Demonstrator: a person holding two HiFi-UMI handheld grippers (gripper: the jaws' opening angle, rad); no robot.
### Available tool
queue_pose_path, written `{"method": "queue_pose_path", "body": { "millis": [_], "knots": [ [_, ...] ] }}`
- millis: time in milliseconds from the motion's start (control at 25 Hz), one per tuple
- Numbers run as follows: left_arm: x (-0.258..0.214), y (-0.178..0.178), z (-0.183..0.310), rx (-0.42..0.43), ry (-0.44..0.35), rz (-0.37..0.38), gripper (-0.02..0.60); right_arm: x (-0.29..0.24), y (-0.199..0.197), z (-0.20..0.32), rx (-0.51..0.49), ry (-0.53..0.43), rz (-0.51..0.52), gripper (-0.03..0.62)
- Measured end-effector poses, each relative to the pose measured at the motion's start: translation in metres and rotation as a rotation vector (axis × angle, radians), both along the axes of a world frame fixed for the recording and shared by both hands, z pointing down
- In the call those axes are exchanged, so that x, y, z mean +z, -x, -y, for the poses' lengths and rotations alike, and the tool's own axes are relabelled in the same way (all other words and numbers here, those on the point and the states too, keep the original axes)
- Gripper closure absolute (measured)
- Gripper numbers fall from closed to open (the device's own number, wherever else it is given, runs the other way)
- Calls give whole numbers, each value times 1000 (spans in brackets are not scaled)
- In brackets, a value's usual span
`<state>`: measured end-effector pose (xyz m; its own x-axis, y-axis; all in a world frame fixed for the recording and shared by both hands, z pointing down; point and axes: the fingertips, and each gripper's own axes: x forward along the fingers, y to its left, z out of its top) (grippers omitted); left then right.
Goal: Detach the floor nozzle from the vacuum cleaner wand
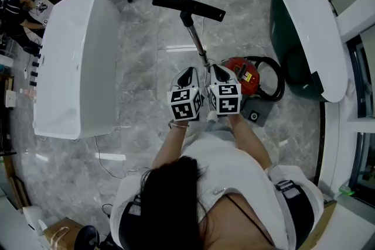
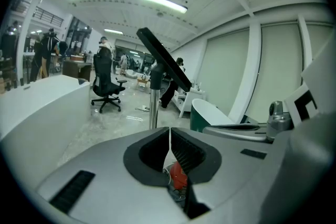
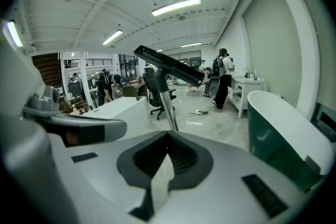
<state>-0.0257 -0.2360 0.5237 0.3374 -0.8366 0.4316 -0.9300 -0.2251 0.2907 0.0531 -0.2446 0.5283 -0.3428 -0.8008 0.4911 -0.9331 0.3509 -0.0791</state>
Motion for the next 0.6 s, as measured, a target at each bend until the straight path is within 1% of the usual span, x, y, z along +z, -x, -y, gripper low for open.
{"method": "queue_pose_path", "body": {
  "millis": [80, 600],
  "knots": [
    [-3, -3, 7, -15, -17, 2, 566, 0, -3, 7, -11, -4, -2, 579],
    [3, -28, 35, -53, 4, 16, 566, -3, -24, 40, -72, -28, 0, 579]
  ]
}}
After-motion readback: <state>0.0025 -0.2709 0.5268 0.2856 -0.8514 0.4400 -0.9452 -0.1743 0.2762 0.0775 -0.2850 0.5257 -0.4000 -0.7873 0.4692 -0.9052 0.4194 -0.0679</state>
